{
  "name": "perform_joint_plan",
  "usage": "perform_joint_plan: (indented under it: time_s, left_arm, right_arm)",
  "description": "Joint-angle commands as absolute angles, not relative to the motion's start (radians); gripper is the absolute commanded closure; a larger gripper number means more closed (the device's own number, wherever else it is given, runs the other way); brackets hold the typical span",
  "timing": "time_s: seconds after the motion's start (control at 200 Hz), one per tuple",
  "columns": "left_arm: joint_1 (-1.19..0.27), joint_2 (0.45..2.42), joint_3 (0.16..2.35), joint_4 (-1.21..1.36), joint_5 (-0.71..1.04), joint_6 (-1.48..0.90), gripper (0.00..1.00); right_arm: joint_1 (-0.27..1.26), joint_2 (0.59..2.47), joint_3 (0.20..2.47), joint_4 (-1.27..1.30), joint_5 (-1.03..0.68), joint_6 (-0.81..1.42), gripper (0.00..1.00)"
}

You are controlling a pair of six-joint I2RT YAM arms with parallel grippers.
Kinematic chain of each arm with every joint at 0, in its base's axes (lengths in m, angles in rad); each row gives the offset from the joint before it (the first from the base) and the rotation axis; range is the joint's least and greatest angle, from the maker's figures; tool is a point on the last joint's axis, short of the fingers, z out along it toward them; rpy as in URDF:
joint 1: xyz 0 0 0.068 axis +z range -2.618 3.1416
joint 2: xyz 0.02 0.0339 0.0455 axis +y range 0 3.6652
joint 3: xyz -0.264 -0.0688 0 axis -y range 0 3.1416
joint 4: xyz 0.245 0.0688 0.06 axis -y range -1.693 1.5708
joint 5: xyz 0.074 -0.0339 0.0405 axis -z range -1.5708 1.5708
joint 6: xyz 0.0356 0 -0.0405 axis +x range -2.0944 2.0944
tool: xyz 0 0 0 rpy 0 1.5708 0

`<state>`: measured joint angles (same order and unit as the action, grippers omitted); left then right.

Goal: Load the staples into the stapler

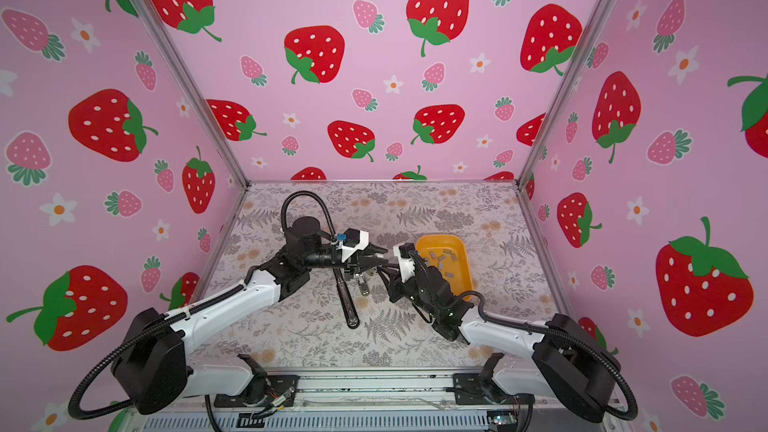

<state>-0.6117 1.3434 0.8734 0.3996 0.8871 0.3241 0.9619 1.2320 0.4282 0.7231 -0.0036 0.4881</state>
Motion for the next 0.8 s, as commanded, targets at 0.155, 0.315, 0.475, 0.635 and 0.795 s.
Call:
perform_joint_plan:
  time_s: [0.155, 0.315, 0.475, 0.635, 0.795]
  left_arm:
    - [-0.607, 1.284, 0.850, 0.325, 0.894, 0.382, 1.00]
    - [-0.607, 1.242, 0.827, 0.295, 0.903, 0.393, 1.00]
    - [-0.607, 1.230, 0.821, 0.274, 0.930, 0.399, 1.00]
    - [-0.607, 1.226, 0.822, 0.261, 0.963, 0.409, 1.00]
    - [-0.609, 1.229, 0.819, 0.264, 1.010, 0.413, 1.00]
  right_arm:
    - [0.971, 1.081, 0.323, 0.767, 0.081, 0.316, 0.53]
    - [0.971, 1.001, 0.283, 0.763, 0.000, 0.211, 0.39]
    - [0.975, 0.951, 0.265, 0.767, -0.088, 0.132, 0.26]
    - [0.984, 0.938, 0.271, 0.783, -0.175, 0.082, 0.15]
    - [1.005, 0.999, 0.312, 0.801, -0.190, 0.059, 0.11]
